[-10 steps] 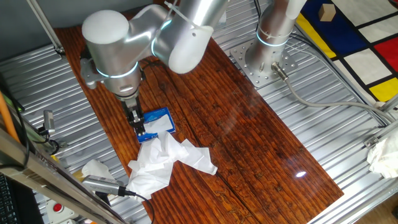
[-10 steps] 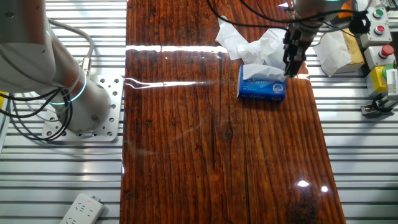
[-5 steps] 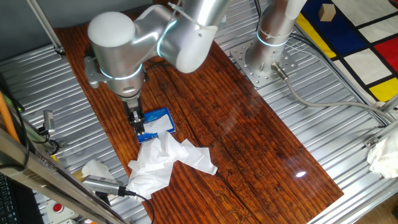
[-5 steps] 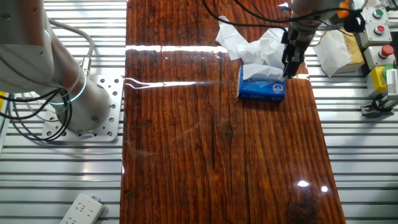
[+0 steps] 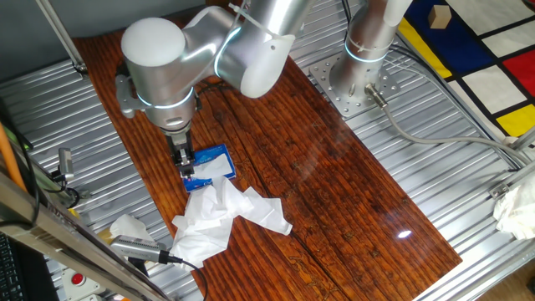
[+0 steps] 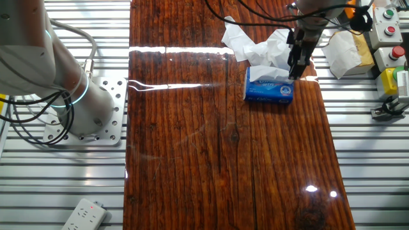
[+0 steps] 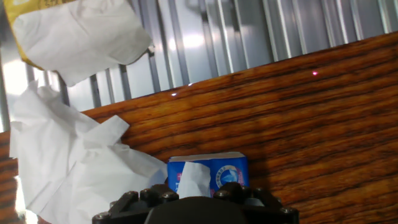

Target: Pull out a napkin

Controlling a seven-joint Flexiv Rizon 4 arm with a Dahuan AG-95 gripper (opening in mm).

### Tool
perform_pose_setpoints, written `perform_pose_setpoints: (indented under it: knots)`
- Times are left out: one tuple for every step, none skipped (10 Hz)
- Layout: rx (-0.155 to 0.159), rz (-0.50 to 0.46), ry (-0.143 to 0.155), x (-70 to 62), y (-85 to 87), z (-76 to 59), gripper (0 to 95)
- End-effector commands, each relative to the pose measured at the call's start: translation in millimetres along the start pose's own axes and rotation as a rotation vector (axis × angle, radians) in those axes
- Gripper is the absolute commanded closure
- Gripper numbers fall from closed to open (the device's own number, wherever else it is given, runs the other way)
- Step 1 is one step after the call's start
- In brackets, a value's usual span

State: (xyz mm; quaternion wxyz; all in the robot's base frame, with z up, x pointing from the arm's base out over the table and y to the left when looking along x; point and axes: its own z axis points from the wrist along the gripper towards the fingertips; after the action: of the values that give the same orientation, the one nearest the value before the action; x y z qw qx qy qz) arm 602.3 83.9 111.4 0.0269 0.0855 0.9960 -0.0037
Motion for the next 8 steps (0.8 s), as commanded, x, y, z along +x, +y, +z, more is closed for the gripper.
perform_pose_setpoints:
  knots:
    - [0.004,-0.001,0.0,1.0,-1.5,-0.4,57.0]
    - [0.007,-0.001,0.0,1.5,-2.0,-0.4,57.0]
    - [0.017,-0.002,0.001,2.2,-3.1,-0.2,57.0]
    - [0.036,0.002,0.001,3.7,-5.1,0.4,76.0]
    - [0.04,0.002,0.0,5.1,-6.1,0.9,76.0]
    - [0.042,0.002,-0.004,7.5,-7.9,1.8,95.0]
    - [0.043,0.01,-0.002,9.1,-9.3,2.6,95.0]
    - [0.043,0.017,-0.001,8.7,-10.6,2.2,95.0]
